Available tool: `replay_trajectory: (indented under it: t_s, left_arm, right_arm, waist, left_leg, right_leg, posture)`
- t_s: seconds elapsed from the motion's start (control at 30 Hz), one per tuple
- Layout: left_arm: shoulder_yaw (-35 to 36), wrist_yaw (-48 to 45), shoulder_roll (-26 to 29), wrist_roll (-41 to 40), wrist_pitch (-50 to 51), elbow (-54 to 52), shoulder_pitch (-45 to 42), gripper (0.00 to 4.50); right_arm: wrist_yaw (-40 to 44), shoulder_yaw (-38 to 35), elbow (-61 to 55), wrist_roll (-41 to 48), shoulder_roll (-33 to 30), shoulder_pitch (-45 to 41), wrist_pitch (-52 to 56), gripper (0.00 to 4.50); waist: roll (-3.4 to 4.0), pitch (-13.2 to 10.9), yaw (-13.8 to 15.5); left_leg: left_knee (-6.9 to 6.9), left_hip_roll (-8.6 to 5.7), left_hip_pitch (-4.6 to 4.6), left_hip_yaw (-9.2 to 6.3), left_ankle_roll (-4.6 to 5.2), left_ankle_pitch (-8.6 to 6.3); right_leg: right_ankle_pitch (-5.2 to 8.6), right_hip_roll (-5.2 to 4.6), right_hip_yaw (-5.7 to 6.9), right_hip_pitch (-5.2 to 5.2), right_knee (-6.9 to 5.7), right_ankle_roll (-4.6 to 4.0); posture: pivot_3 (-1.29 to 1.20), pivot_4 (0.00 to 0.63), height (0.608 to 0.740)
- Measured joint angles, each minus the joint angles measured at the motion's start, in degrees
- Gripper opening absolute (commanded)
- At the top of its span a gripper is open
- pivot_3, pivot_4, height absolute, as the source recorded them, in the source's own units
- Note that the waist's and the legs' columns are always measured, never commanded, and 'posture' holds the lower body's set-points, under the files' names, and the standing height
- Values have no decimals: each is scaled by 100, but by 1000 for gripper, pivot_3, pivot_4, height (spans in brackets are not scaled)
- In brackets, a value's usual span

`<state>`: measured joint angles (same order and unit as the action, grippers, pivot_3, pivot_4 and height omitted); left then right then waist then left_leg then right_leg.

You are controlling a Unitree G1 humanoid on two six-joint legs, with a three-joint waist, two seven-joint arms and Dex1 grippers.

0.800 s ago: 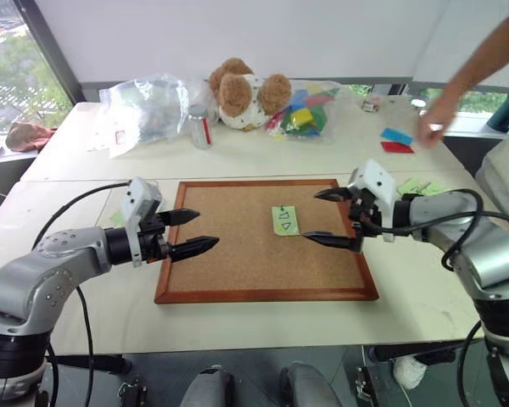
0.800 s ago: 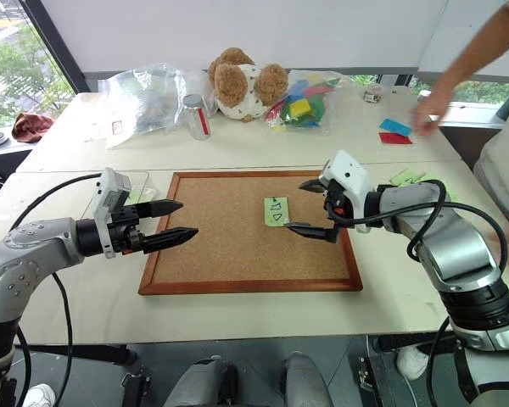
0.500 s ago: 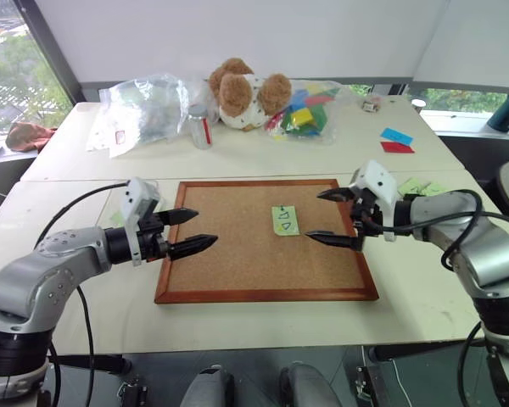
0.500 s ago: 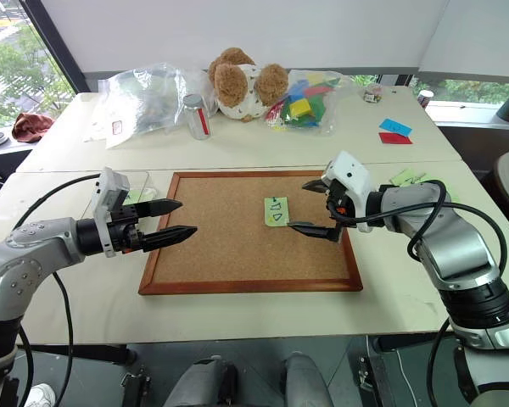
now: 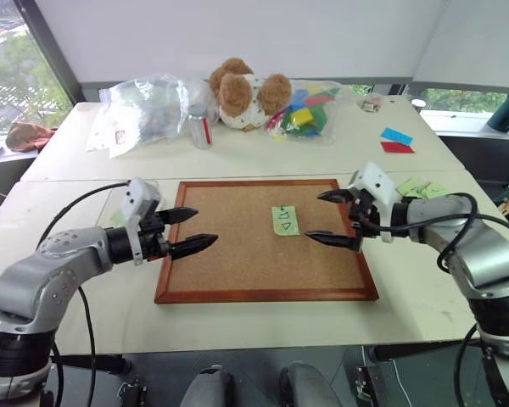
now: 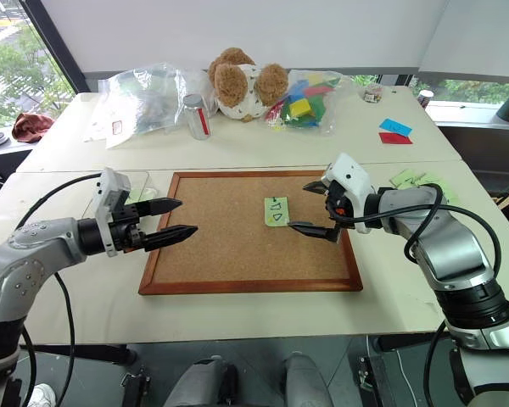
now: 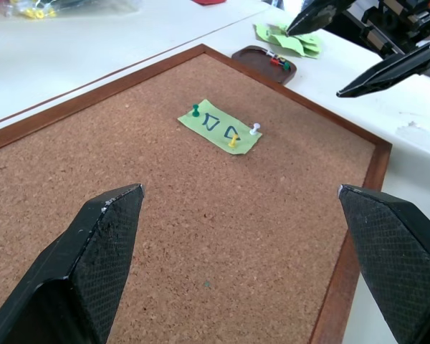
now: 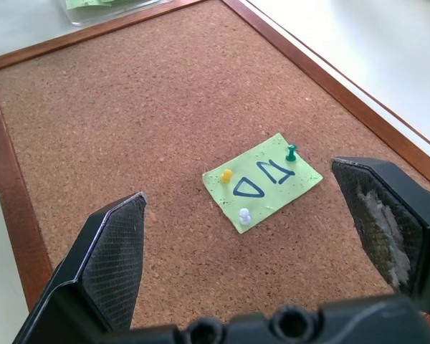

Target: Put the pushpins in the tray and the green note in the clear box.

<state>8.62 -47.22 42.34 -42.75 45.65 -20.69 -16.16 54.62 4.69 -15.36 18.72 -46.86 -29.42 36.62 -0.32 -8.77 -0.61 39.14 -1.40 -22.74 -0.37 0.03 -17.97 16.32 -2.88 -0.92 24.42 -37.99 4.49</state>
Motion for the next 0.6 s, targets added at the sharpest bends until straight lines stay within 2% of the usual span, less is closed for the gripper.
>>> replay_trajectory:
  t_s: [0.2,0.23,0.33,0.47,0.53,0.57,0.6]
  left_arm:
    - [-255,-3,-117,289,-212,55,42,4464]
    - [-303,-3,-164,346,-252,67,42,4224]
    - [-456,4,-291,539,-441,165,34,3272]
    - [-731,25,-574,772,-647,358,-5,1254]
    - [-895,32,-698,921,-754,461,-52,396]
    - [-1042,53,-762,1101,-886,572,-88,47]
    - [-1177,78,-835,1245,-972,692,-130,47]
  right_arm:
    - [-36,0,14,-46,71,0,-9,4500]
    - [-39,5,23,-47,81,0,-9,4500]
    - [-75,16,41,-56,91,-1,-12,4500]
    - [-220,65,120,-76,259,-32,7,4500]
    - [-337,132,215,-151,349,-82,49,4500]
    - [-458,200,355,-245,411,-183,115,4500]
    - [-593,234,495,-339,506,-299,194,4500]
  waist:
    - [0,0,0]
    - [0,0,1]
    - [0,0,2]
    - [0,0,0]
    - [0,0,0]
    - [0,0,0]
    - [0,0,-1]
  left_leg:
    - [0,0,0,0,0,0]
    - [0,0,0,0,0,0]
    - [0,0,0,0,0,0]
    - [1,0,1,0,0,0]
    - [1,-1,0,0,0,0]
    - [1,-1,1,1,0,0]
    - [2,-1,0,1,-1,1]
  right_leg:
    - [0,0,0,0,0,0]
    - [0,0,0,0,0,0]
    - [0,0,0,0,0,0]
    - [0,0,0,0,-1,0]
    - [0,0,0,0,-1,0]
    - [0,0,0,0,-1,0]
    - [0,0,0,0,-1,0]
  posture:
    - [0,150,740]
    - [0,150,740]
    - [0,150,740]
    - [0,150,740]
    - [0,150,740]
    - [0,150,740]
    - [0,150,740]
